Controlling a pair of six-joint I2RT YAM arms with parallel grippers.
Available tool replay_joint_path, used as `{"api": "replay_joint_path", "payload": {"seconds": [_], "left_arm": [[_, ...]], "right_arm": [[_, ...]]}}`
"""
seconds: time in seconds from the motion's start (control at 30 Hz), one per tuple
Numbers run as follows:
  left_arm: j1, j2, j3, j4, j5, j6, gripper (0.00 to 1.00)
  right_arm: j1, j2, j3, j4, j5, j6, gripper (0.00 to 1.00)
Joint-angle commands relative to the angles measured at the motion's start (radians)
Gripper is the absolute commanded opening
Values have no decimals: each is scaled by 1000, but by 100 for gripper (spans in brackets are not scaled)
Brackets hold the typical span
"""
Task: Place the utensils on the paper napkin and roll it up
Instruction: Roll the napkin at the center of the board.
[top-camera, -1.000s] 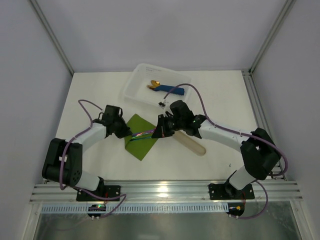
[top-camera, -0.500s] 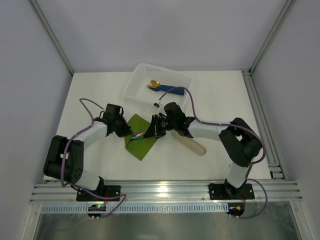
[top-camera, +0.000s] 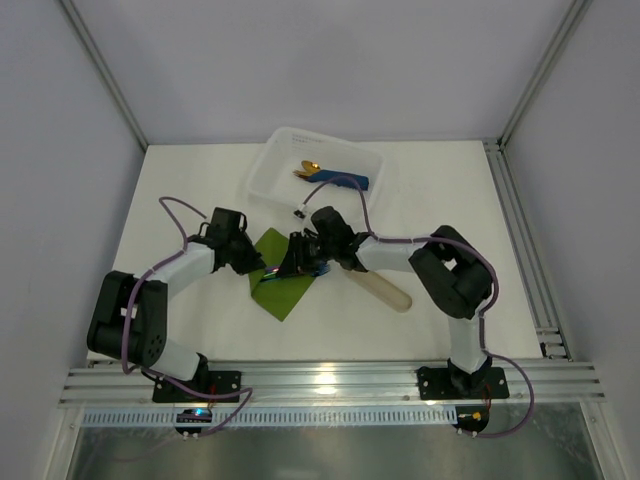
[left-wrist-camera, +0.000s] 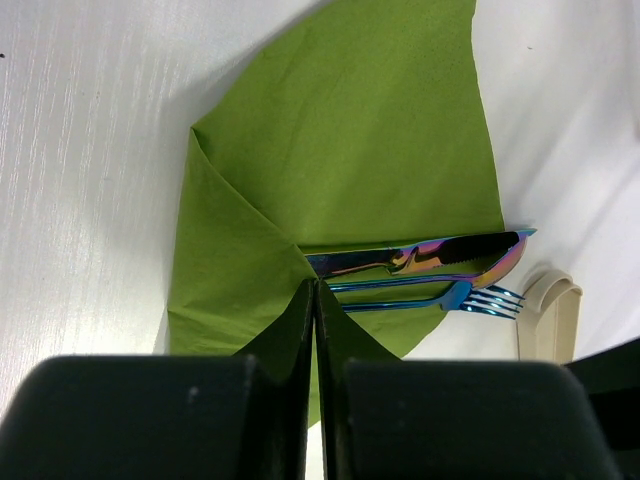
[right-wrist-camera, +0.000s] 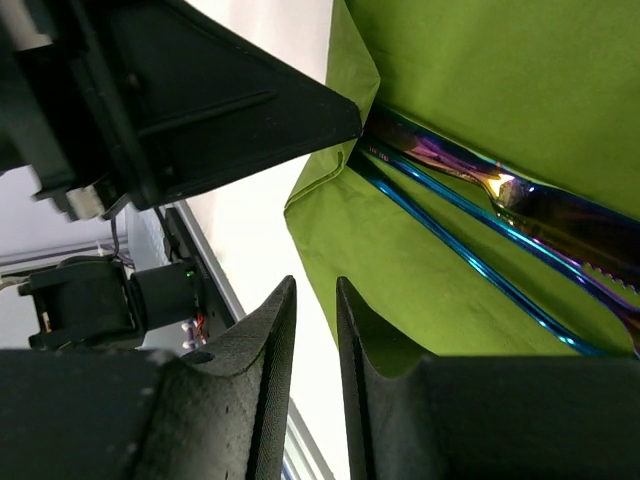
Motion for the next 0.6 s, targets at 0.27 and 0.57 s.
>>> {"api": "replay_joint_path", "payload": {"seconds": [0.27, 0.57], "left_arm": [[-5, -37, -1, 5, 13, 17, 0], [-5, -54, -3, -9, 21, 25, 0]], "right_arm": [[48, 96, 112, 77, 57, -5, 29], [64, 153, 145, 108, 85, 21, 35]]}}
